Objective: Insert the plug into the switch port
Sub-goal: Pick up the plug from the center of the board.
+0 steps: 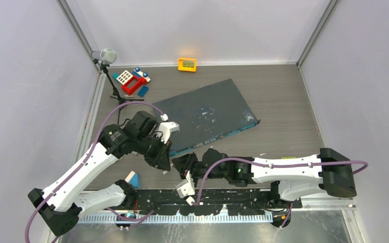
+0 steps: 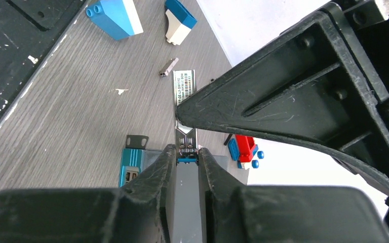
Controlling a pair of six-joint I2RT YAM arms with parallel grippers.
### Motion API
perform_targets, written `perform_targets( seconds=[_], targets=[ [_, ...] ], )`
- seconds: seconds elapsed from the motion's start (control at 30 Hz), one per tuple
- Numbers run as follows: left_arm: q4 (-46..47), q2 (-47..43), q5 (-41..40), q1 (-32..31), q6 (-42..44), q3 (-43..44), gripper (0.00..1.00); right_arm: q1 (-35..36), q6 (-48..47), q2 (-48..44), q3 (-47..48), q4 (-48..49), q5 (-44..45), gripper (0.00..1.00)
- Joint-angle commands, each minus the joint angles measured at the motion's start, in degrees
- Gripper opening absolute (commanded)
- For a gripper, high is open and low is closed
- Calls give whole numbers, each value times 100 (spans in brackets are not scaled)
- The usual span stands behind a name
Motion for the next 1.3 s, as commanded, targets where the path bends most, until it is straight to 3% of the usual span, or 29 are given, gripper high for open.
perform_targets(
  seconds=[0.0,0.07,0.17,0.33,0.67,0.83,1.0,1.1,1.27],
  targets=[
    [-35,4,-47,-24,70,41,4,12,73,-116,206,-3,-114,13],
    [-42,18,-100,-23,62,54,7,17,70,-155,196,-81,-142,3],
    [-47,54,-232,-23,44,110,19,17,102,-284,121,-133,-140,1],
    [-23,170,-490,-23,39,335,54,9,409,-513,111,-416,20,0],
    [775,-259,-1813,-23,-227,1113,81,11,2009,-1279,-378,-709,869,0],
    [1121,-329,-2909,-28,-441,1261,89,15,3611,-1652,-877,-9,1758,1],
    [1731,-327,-3793,30,-509,1041,96,14,6004,-1820,-1050,180,3838,0],
    [1976,-24,-3828,302,-534,1026,96,17,7464,-1694,-679,-865,5189,0],
    [2779,496,-3542,889,-516,746,96,15,9055,-1375,164,-3010,5321,1]
  ],
)
